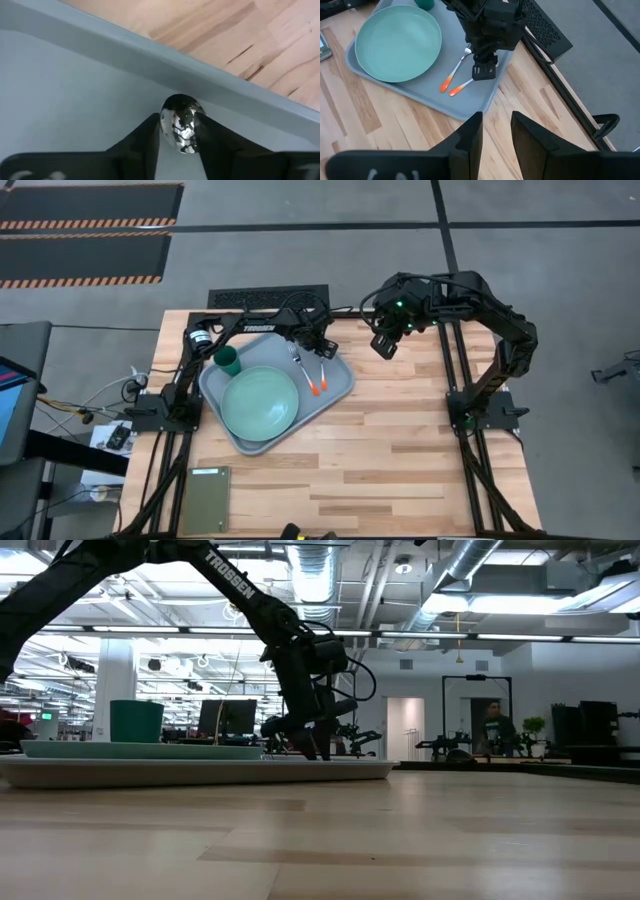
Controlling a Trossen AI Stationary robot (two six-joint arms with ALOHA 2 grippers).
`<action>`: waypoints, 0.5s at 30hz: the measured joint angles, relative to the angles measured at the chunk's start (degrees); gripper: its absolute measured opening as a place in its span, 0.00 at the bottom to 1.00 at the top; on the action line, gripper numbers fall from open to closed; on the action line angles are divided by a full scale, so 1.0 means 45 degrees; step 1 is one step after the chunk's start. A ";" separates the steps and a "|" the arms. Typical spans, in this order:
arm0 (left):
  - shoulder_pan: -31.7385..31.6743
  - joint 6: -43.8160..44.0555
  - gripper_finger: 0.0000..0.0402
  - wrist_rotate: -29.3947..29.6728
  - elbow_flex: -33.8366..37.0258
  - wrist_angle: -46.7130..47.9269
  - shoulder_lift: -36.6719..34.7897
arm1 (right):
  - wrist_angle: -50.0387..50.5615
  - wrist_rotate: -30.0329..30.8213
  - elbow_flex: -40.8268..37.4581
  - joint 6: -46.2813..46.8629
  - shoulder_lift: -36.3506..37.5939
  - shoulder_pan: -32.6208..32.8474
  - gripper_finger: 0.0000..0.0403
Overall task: Pick and place plate/cup/fork/spoon on tray
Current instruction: Adjust the spoon on the gray tray to the right of the fork
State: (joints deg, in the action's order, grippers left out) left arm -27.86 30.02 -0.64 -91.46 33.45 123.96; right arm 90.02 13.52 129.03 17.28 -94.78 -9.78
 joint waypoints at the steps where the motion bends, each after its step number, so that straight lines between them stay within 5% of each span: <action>1: 0.0000 0.0006 0.25 0.0036 0.0000 0.0003 0.0000 | -0.0004 0.0000 0.0000 -0.0001 0.0000 0.0000 0.31; 15: 0.0000 0.0190 0.03 0.0216 0.0000 -0.0108 -0.0010 | -0.0002 0.0002 0.0000 -0.0289 0.0000 0.0005 0.31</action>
State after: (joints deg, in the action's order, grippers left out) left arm -27.86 30.88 0.34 -91.46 32.96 123.92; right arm 90.01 13.53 129.03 15.98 -94.78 -9.76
